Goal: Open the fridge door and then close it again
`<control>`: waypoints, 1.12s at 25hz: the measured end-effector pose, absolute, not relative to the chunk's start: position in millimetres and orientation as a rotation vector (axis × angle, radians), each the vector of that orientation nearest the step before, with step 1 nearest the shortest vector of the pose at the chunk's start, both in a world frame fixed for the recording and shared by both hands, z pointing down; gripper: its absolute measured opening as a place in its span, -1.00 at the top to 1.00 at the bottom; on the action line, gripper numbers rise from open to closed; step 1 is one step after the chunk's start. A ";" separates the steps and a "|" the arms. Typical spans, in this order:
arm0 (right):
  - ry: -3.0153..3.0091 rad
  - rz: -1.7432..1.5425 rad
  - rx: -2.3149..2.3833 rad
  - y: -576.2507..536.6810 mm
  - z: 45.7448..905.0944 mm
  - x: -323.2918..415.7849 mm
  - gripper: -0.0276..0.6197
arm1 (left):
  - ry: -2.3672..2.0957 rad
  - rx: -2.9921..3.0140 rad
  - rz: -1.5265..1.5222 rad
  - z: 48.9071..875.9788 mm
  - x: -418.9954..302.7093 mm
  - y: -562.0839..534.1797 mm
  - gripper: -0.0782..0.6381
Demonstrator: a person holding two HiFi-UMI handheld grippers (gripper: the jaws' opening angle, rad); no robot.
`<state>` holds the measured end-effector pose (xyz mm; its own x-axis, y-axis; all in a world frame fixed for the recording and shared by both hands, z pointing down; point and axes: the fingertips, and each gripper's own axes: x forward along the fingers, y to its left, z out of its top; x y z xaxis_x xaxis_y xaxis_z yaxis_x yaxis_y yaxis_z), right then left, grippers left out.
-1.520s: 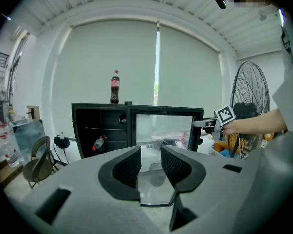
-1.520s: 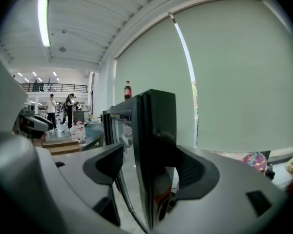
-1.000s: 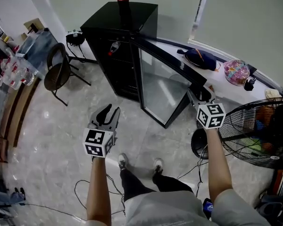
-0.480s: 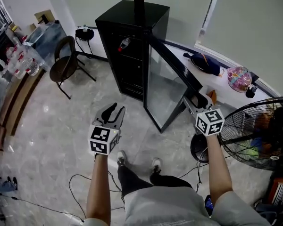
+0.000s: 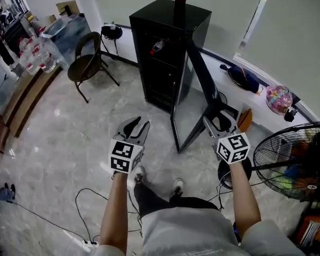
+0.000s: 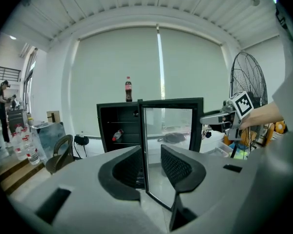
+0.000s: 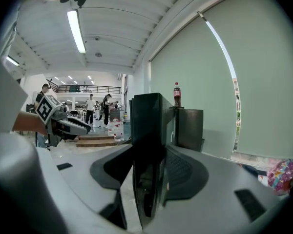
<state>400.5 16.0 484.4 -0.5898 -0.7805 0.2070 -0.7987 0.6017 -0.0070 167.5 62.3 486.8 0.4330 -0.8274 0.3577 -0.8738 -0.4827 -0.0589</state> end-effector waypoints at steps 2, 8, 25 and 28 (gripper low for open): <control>-2.659 0.145 1.269 19.9 483.6 385.1 0.31 | -1.528 2.522 0.509 490.2 161.4 67.6 0.43; -2.691 0.125 1.145 29.8 482.9 345.7 0.33 | -1.545 2.464 0.488 501.3 145.2 83.1 0.43; -2.702 0.047 0.825 24.2 481.7 234.7 0.51 | -1.525 2.417 0.485 518.2 97.3 78.6 0.43; -2.696 0.043 0.788 19.5 481.1 216.9 0.51 | -1.502 2.411 0.486 522.4 90.7 72.9 0.43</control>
